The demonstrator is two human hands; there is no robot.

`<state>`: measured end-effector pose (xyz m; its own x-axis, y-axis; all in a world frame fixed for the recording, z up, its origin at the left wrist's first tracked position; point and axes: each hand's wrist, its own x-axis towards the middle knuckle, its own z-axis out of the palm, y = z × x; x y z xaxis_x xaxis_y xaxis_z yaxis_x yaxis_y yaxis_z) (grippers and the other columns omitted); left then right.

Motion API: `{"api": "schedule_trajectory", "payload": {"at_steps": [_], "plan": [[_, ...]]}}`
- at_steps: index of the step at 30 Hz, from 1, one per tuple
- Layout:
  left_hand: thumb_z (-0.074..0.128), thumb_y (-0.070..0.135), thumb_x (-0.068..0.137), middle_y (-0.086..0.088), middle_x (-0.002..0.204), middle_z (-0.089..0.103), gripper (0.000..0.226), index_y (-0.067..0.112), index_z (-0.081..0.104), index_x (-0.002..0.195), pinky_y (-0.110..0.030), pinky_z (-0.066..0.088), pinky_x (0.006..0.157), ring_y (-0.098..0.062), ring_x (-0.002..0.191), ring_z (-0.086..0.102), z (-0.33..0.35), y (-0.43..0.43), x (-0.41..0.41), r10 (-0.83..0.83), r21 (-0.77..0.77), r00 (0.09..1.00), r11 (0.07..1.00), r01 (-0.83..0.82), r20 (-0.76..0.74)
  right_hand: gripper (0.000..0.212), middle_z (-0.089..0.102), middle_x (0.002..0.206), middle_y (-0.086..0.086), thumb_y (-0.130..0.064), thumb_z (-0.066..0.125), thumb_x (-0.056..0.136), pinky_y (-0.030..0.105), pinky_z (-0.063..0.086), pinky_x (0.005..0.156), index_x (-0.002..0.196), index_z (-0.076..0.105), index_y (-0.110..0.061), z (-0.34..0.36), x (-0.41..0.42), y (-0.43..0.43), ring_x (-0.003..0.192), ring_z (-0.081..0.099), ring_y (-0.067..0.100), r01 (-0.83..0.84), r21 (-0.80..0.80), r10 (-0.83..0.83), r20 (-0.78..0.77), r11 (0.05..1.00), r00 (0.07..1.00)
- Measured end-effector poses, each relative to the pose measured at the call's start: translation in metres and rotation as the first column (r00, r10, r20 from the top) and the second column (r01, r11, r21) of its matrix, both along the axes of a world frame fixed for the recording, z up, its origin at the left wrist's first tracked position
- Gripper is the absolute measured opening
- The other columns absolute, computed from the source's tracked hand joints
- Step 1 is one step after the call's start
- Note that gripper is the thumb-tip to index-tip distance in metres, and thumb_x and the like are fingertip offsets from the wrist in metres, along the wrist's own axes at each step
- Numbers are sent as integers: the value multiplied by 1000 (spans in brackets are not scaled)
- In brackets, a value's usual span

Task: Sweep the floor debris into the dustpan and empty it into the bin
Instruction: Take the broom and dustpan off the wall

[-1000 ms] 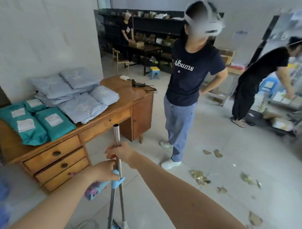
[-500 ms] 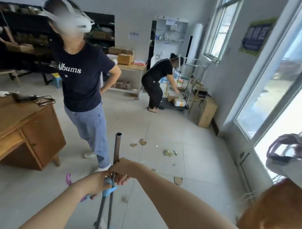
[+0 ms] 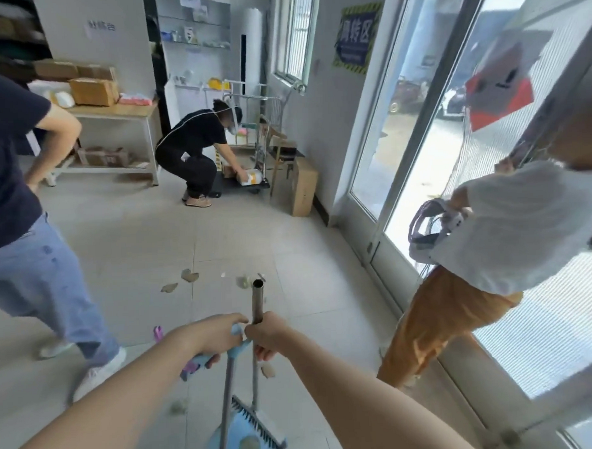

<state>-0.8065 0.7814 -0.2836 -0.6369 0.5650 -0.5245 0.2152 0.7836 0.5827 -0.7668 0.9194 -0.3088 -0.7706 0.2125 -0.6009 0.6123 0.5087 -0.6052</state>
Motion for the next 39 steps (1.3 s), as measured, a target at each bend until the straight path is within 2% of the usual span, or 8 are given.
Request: {"api": "schedule_trajectory", "payload": {"at_steps": [7,12,15,18,24,29,35,39], "plan": [[41,25,90,-6,83,55,37,32,39,126,-23,42,38,-14,38,49,-11,4,-10,-74,57,996,996,71,52,24,72,67,21,-6,41,94,29,58,54,91,61,5,19,-10,13,36,62,18,296,-143,-292,51,944,955],[38,31,85,-5,92,65,38,37,43,122,-24,42,42,-14,40,48,-9,21,-6,-218,21,975,975,219,-53,40,62,73,20,-29,41,87,33,59,55,114,50,-1,40,-4,22,56,63,27,504,-321,-458,210,802,864],[38,29,86,-1,85,63,49,40,34,134,-24,43,43,-13,45,48,-2,35,-1,-297,-27,950,955,296,-96,42,57,80,15,-25,60,85,32,60,75,120,52,-4,35,6,29,62,63,22,544,-342,-463,292,766,837],[42,32,85,4,82,61,48,36,35,133,-18,38,39,-7,42,44,1,40,1,-388,-41,915,922,386,-109,28,60,80,11,-17,59,87,28,55,90,113,56,-5,25,17,32,66,63,17,566,-388,-468,321,728,823],[47,42,84,-6,98,66,43,38,36,125,-22,42,43,-10,48,49,-17,38,-8,-373,-114,916,926,359,-145,34,54,83,13,-26,57,89,28,56,69,115,40,-12,11,20,28,68,60,18,589,-410,-467,365,696,805],[51,50,80,4,91,63,47,44,34,124,-20,43,44,-8,51,54,-22,40,-21,-362,-133,919,929,344,-155,34,52,83,12,-28,55,89,27,53,81,118,43,-15,4,9,30,64,55,16,582,-403,-468,350,706,811],[53,47,81,11,84,56,48,45,36,126,-20,44,45,-8,54,56,-23,52,-43,-346,-100,926,937,334,-150,37,53,80,11,-29,55,86,30,55,61,116,45,-9,-8,-20,44,58,54,15,521,-385,-412,332,762,849],[55,44,84,4,96,58,45,38,39,126,-25,48,51,-13,59,59,-27,61,-60,-292,-88,951,955,284,-103,35,55,87,12,-29,58,80,30,55,62,106,48,-8,-11,-41,55,60,54,17,497,-398,-385,330,771,862]]}}
